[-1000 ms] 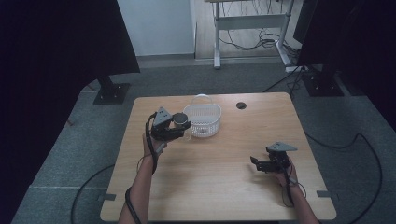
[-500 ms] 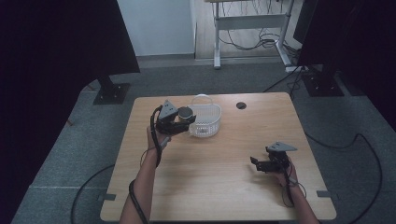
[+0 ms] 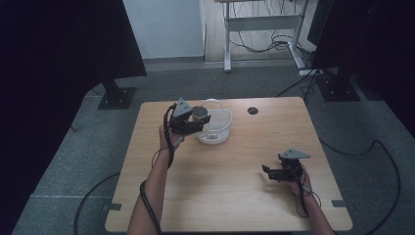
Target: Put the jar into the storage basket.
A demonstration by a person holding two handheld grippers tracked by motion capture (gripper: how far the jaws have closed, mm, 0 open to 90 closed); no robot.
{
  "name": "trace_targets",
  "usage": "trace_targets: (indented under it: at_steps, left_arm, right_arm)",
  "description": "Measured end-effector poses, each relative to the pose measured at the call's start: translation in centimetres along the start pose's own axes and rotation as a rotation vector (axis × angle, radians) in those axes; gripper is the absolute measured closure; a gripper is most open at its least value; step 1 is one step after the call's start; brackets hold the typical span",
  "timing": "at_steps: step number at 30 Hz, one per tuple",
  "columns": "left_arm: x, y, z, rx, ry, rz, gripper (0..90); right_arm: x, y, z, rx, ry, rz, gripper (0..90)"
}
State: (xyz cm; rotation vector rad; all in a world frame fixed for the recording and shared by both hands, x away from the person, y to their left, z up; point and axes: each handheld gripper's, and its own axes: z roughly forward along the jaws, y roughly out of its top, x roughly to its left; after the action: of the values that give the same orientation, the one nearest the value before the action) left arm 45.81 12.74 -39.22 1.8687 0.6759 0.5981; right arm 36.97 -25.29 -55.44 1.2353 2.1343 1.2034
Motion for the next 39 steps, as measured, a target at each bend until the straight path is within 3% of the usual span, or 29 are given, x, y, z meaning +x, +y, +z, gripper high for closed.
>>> trace_targets:
  at_steps: [23, 30, 39]
  left_arm:
    - [0.1, 2.5, 4.2, 0.016, -0.014, 0.034, 39.4]
    - [0.3, 2.1, 5.3, 0.005, -0.013, -0.004, 39.4]
    - [0.6, 0.9, 6.9, 0.051, 0.003, -0.028, 39.4]
  right_arm:
    - [0.0, 0.0, 0.0, 0.001, 0.0, 0.006, 11.5]
    - [0.0, 0.0, 0.0, 0.003, -0.001, 0.005, 11.5]
    - [0.0, 0.0, 0.0, 0.004, 0.001, 0.006, 11.5]
